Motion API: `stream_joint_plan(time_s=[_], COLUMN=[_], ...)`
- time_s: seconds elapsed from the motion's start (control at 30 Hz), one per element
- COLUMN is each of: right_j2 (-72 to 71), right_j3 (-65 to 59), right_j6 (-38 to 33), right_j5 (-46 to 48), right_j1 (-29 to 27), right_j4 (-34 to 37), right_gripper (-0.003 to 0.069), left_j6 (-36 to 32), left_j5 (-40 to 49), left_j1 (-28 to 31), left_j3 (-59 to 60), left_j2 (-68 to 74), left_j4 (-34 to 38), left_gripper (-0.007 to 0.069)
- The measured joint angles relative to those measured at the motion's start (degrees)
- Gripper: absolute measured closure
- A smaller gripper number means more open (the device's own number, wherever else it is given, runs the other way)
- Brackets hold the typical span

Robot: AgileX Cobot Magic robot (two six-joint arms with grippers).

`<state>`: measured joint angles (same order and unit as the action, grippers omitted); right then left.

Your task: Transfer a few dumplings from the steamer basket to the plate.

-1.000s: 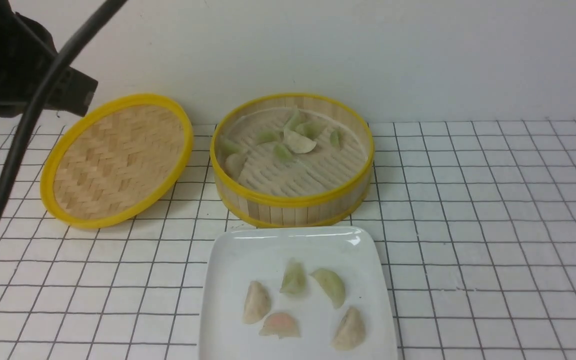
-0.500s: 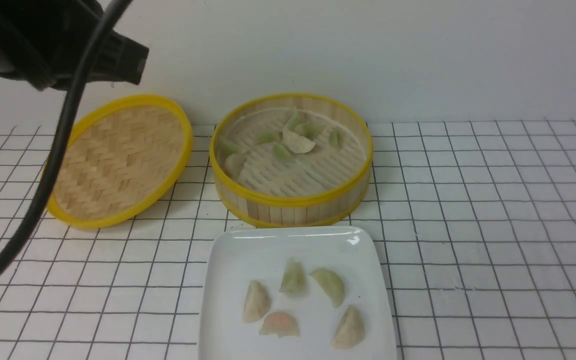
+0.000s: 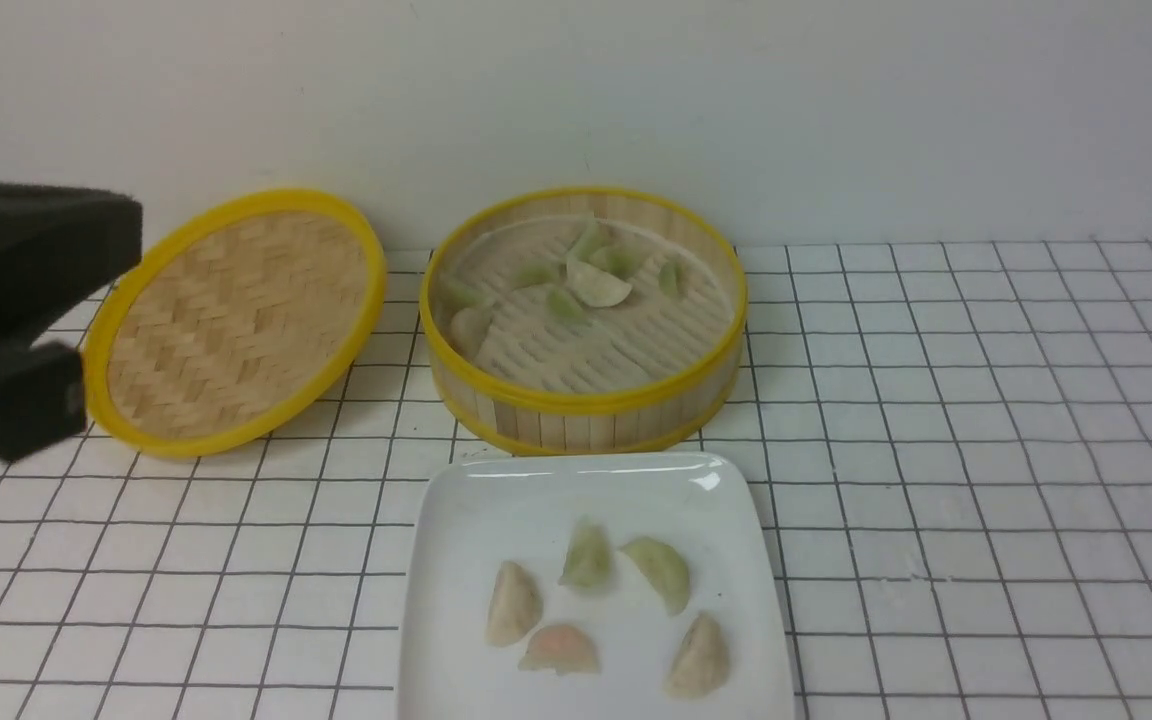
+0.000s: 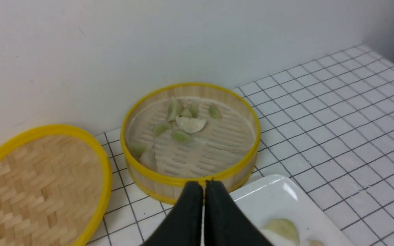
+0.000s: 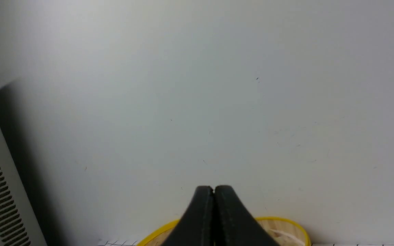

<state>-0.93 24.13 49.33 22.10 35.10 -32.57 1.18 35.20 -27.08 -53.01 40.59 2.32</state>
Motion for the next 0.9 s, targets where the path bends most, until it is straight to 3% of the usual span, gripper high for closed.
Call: stream_joint_plan(time_s=[0.43, 0.7, 0.9], right_j2=[0.0, 0.0, 0.0], right_j3=[0.0, 0.0, 0.0], right_j6=[0.0, 0.0, 0.0], right_j5=[0.0, 0.0, 0.0], right_j1=[0.0, 0.0, 0.0], right_j4=[-0.1, -0.1, -0.1], right_gripper=[0.0673, 0.0673, 0.0673], left_j6=[-0.3, -0.7, -1.2], left_j5=[-0.6, -1.4, -10.2], left_j1=[0.0, 0.2, 8.8], left_j3=[4.4, 6.7, 24.1], left_j2=[-6.0, -8.1, -21.4], left_j4=[2.4, -3.8, -3.6], left_gripper=[0.0631, 0.0631, 0.0631])
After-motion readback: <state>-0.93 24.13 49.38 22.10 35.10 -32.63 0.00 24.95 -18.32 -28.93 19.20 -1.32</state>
